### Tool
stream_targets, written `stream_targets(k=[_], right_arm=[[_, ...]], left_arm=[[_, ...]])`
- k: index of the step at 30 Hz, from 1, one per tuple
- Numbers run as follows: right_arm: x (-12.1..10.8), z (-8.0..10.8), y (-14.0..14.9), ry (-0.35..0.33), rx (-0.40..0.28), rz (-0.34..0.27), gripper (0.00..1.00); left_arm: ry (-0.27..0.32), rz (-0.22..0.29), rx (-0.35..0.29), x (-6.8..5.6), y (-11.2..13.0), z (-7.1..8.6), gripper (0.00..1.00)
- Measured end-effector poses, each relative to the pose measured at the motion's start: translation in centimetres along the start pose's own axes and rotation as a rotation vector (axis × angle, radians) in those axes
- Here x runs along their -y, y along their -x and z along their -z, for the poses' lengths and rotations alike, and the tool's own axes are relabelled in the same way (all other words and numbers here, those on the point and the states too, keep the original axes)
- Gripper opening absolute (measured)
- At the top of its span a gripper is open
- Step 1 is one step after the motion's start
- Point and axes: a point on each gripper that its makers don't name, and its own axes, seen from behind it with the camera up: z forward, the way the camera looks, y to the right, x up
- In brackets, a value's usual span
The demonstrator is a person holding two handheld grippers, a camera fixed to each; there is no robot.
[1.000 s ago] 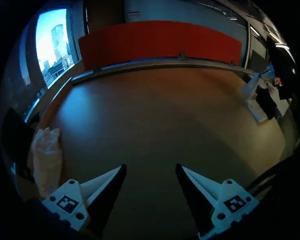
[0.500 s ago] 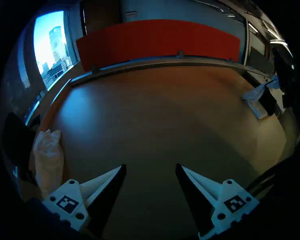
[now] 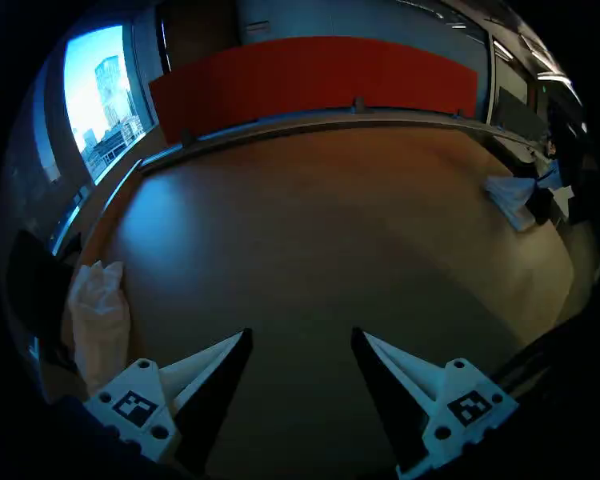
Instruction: Fold towel
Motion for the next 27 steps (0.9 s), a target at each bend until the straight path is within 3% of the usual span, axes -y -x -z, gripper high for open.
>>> stream_targets(k=[27], right_arm=[[0.3, -2.4, 7.1, 0.011, 0.123, -0.106, 0.04]], left_arm=[[-0.017, -0.025, 0.013, 0.0, 0.2, 0.4, 0.91]])
